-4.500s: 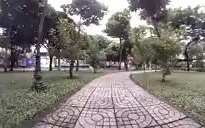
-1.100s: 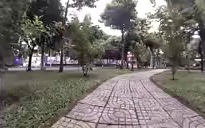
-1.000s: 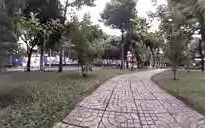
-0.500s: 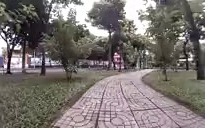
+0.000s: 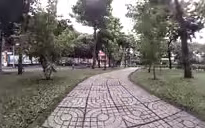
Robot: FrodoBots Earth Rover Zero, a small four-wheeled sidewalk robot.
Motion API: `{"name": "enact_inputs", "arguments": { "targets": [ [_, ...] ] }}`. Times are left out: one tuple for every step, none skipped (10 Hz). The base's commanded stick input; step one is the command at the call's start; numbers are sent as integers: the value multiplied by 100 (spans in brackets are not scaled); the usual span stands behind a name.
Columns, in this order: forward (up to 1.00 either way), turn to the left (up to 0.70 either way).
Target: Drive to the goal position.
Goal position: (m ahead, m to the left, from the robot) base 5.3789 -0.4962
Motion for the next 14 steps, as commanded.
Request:
{"name": "enact_inputs", "arguments": {
  "targets": [
    [100,-27],
    [100,-17],
    [100,0],
    [100,0],
    [100,0],
    [100,0],
    [100,0],
    [100,0],
    [100,0],
    [100,0],
    [100,8],
    [100,22],
    [100,27],
    [100,27]
  ]
}}
